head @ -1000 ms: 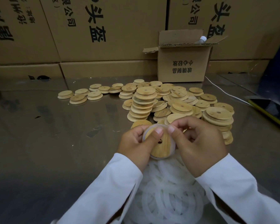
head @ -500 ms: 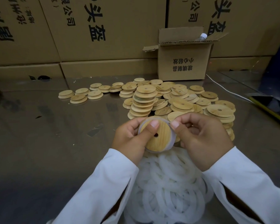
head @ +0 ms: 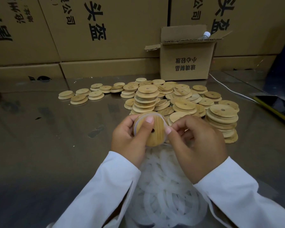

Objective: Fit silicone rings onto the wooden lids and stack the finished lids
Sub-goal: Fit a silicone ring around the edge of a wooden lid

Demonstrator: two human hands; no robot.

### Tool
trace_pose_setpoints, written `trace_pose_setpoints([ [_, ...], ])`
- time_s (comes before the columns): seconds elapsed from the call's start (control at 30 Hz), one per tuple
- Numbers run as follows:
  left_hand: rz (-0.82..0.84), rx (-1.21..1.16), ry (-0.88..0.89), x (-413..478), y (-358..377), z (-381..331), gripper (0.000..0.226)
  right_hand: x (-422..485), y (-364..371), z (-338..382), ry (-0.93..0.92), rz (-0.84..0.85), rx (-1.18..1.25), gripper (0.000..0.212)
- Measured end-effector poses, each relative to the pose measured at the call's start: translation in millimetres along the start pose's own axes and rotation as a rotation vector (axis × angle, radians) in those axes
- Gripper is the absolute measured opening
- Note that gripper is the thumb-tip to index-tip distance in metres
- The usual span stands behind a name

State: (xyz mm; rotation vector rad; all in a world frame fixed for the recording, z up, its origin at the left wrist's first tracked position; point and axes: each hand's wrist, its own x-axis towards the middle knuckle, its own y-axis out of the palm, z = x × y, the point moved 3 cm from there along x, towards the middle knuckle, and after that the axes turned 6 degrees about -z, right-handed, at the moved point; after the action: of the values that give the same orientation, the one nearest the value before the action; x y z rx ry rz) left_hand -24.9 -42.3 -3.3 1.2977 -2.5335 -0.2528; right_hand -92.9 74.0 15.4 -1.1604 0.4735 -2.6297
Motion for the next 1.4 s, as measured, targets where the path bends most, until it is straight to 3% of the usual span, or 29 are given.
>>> trace_pose_setpoints([
  [0.23,0.15,0.112,0.036,-3,3,-3,0.018,4,-3,-3,-0.024,0.031,0.048,0.027],
  [0.53,0.212,0.204,0.093,-3,6,-9,0.013,11,-7,-8,0.04,0.088,-0.015,0.02],
  [0.77,0.177,0.189,0.129,-2,3,-10,0.014,13,-4,-8,0.144,0.163,0.145,0.016],
  [1.0,0.129,0.166,0.144,-2,2,-10,0.017,14,-1,-11,0.189,0.254,0.152,0.022],
  [1.4,0.143,0.142,0.151,-6,3,-7,0.016,15,-5,-14,0.26,0.225,0.162,0.019],
])
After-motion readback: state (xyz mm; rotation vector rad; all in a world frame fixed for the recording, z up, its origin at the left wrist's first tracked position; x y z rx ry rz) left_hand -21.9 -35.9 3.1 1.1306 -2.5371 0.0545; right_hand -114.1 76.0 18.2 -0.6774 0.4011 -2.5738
